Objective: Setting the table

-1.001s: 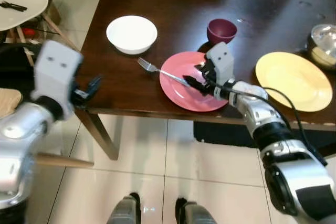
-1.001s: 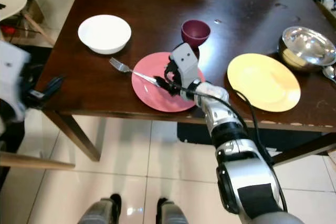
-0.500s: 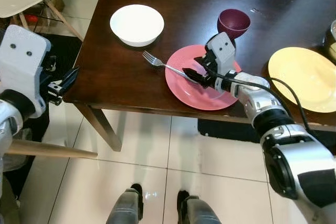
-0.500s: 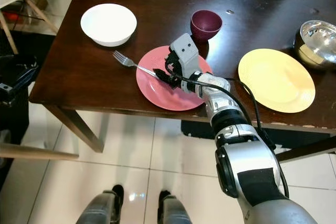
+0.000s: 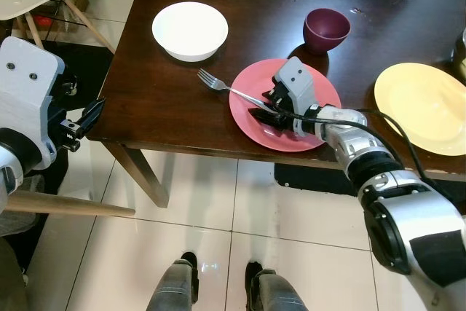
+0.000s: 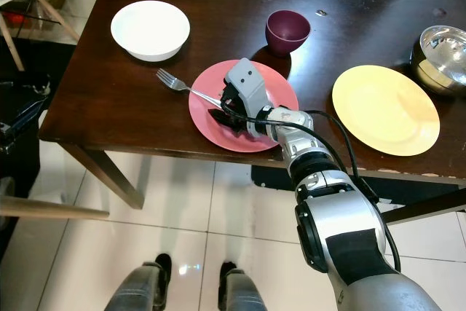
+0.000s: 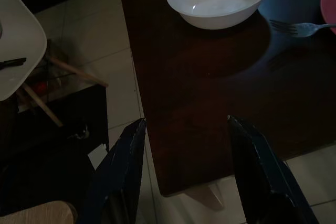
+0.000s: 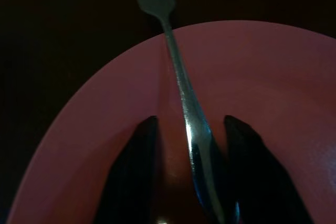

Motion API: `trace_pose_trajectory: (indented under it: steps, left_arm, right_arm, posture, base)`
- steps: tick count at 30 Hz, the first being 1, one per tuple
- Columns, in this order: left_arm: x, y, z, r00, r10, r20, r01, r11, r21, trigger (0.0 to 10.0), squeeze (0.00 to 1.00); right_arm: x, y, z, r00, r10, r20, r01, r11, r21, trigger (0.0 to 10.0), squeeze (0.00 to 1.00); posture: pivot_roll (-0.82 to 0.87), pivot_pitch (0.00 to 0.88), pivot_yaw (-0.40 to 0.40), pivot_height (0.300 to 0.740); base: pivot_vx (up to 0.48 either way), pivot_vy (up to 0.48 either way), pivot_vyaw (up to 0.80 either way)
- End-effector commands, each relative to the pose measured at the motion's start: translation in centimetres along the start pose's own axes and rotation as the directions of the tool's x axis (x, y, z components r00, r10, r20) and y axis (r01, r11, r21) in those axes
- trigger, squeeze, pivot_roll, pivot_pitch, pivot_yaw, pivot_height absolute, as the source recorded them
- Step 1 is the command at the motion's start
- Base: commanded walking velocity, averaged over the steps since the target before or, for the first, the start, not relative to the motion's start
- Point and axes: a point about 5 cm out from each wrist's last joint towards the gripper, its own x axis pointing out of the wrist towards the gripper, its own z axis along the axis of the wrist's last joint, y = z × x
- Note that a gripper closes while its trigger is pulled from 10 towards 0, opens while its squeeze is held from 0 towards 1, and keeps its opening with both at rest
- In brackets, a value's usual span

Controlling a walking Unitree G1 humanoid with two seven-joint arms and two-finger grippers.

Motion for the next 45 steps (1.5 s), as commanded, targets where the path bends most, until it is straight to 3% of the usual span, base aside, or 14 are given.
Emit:
trace_pose_trajectory:
  steps: [1,8,18,24,25,27,28,31,35,36,39,45]
  left_arm:
    - [-0.2,-0.1,0.0,1.000,0.006,-0.006,-0.006,1.000,0.003,10.0,0.00]
    - [0.2,-0.6,-0.3,1.000,-0.004,-0.002,0.003,1.000,-0.015,10.0,0.00]
    - [0.9,-1.4,-0.7,1.000,-0.012,0.004,0.012,0.999,-0.037,10.0,0.00]
    - [1.7,-2.6,-1.2,1.000,-0.024,0.011,0.025,0.997,-0.071,10.0,0.00]
    - [1.9,-2.8,-1.3,1.000,-0.026,0.012,0.027,0.996,-0.079,10.0,0.00]
    - [2.0,-3.0,-1.4,1.000,-0.028,0.013,0.029,0.996,-0.085,10.0,0.00]
    - [2.2,-3.3,-1.5,0.999,-0.031,0.013,0.032,0.995,-0.091,10.0,0.00]
    - [2.7,-3.8,-1.7,0.999,-0.033,0.013,0.034,0.995,-0.099,10.0,0.00]
    - [3.3,-4.6,-2.2,0.999,-0.033,0.012,0.034,0.994,-0.106,10.0,0.00]
    - [3.7,-5.3,-2.6,0.999,-0.036,0.013,0.037,0.993,-0.110,10.0,0.00]
    - [4.0,-5.9,-3.0,0.999,-0.036,0.012,0.037,0.993,-0.109,10.0,0.00]
    - [4.5,-7.0,-3.6,1.000,-0.021,0.012,0.022,0.991,-0.129,10.0,0.00]
  right_arm:
    - [-0.3,1.0,-2.7,0.990,0.072,-0.120,-0.065,0.996,0.062,0.0,0.00]
    - [-0.8,1.0,-3.1,0.986,0.133,-0.103,-0.120,0.984,0.129,0.0,0.00]
    - [-1.5,0.3,-3.2,0.995,0.093,-0.033,-0.084,0.975,0.206,0.0,0.00]
    - [-2.1,-1.1,-1.1,0.988,-0.029,0.153,-0.003,0.978,0.206,0.0,0.00]
    - [-2.2,-1.3,-0.4,0.978,-0.047,0.202,0.007,0.981,0.194,2.1,0.00]
    - [-2.3,-1.4,0.1,0.970,-0.058,0.236,0.014,0.982,0.186,2.1,0.00]
    - [-2.4,-1.4,0.6,0.956,-0.069,0.284,0.016,0.983,0.184,10.0,0.00]
    - [-2.6,-0.9,1.4,0.930,-0.081,0.357,0.020,0.985,0.172,10.0,0.00]
    - [-2.8,0.9,2.4,0.884,-0.134,0.449,0.049,0.979,0.196,10.0,0.00]
    - [-2.8,2.7,2.3,0.856,-0.206,0.474,0.090,0.962,0.257,10.0,0.00]
    - [-3.0,4.2,2.0,0.844,-0.249,0.475,0.125,0.953,0.278,10.0,0.00]
    - [-3.8,6.6,-0.5,0.815,-0.466,0.345,0.319,0.857,0.403,10.0,0.00]
  posture:
    - [0.31,0.271,0.039,0.740]
    - [0.28,0.259,0.034,0.740]
    - [0.24,0.235,0.028,0.740]
    - [0.20,0.211,0.026,0.740]
    - [0.18,0.199,0.030,0.740]
    - [0.18,0.199,0.030,0.740]
    - [0.16,0.186,0.032,0.740]
    - [0.14,0.174,0.036,0.740]
    - [0.11,0.158,0.040,0.740]
    - [0.09,0.142,0.039,0.740]
    - [0.08,0.129,0.039,0.740]
    - [0.05,0.094,0.051,0.740]
  base:
    - [0.000,0.000,0.00]
    - [0.000,0.000,0.00]
    - [0.000,0.000,0.00]
    - [0.000,0.000,0.00]
    - [0.000,0.000,0.00]
    - [0.000,0.000,0.00]
    - [0.000,0.000,0.00]
    - [0.000,0.000,0.00]
    - [0.000,0.000,0.00]
    - [0.000,0.000,0.00]
    - [0.000,0.000,0.00]
    - [0.000,0.000,0.00]
